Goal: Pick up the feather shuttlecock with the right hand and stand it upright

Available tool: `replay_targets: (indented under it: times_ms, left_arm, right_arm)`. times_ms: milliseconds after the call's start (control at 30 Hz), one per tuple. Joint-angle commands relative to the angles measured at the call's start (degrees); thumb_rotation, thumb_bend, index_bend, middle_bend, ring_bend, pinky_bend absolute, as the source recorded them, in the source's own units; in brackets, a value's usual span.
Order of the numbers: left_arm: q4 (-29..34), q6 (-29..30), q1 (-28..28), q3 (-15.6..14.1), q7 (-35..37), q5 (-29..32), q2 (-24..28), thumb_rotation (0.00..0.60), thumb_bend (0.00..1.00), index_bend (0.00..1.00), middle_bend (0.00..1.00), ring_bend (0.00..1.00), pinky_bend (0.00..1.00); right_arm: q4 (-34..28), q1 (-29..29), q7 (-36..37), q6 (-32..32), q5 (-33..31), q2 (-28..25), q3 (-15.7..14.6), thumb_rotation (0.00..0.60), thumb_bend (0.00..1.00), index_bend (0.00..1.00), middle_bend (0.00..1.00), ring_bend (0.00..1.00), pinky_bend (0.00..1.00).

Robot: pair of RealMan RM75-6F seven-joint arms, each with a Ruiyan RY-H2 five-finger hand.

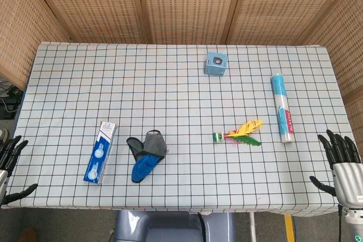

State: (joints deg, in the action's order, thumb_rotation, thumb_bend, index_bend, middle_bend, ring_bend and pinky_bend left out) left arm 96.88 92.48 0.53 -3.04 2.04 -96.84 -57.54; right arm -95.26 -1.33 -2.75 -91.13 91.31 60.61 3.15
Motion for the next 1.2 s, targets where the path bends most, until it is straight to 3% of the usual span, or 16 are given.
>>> replay_targets:
  times_ms: [33, 267, 500, 633, 733, 933, 1200]
  left_arm:
    - [-0.1, -0.3, -0.1, 0.0, 0.2, 0.2, 0.0, 0.6, 0.0, 0.0, 0.0, 0.0, 0.0]
    - [-0.2, -0.8, -0.5, 0.4, 0.3, 0.7, -0.1, 0.6, 0.0, 0.0, 0.0, 0.0, 0.0]
    - [-0.3, -3.1, -1.7, 1.3, -0.1, 2.8, -0.6, 0.6, 0.0, 0.0, 0.0, 0.0, 0.0]
    - [-0.3, -4.7, -2.2, 1.6, -1.7, 4.4, -1.1, 0.6, 0.0, 0.0, 0.0, 0.0, 0.0]
    - [-0.3, -6.0, -2.8, 2.1, -2.7, 5.8, -1.5, 0.6, 0.0, 0.0, 0.0, 0.0, 0.0]
    - [-0.5, -8.8, -4.1, 3.2, -4.1, 8.8, -2.4, 0.6, 0.0, 0.0, 0.0, 0.0, 0.0]
    - [-0.6, -11.1, -5.4, 4.2, -6.4, 11.6, -3.4, 0.6, 0.0, 0.0, 0.0, 0.0, 0.0]
  right_arm:
    - [0.1, -0.1, -0.1, 0.4, -0.2, 0.1, -0.1, 0.6, 0.0, 0.03, 0.0, 0.0, 0.0]
    - [0.7, -2.3, 0.2, 4.4, -1.6, 0.6, 0.4, 0.6, 0.0, 0.06, 0.0, 0.0, 0.0]
    - [-0.7, -13.2, -2.0, 20.3, -4.1, -0.9, 3.7, 0.6, 0.0, 0.1, 0.0, 0.0, 0.0]
    - [0.9, -20.6, -2.0, 29.1, -6.5, 0.7, 6.5, 0.6, 0.0, 0.18, 0.0, 0.0, 0.0]
    - [3.8, -25.1, -1.8, 34.6, -8.7, 2.9, 7.9, 0.6, 0.08, 0.29, 0.0, 0.0, 0.0]
    - [9.6, -31.3, -4.1, 43.0, -12.9, 7.3, 8.5, 0.6, 0.34, 0.36, 0.0, 0.0, 0.0]
    - [21.1, -37.0, -7.2, 49.4, -16.8, 15.2, 7.9, 0.6, 0.43, 0.39, 0.0, 0.0, 0.0]
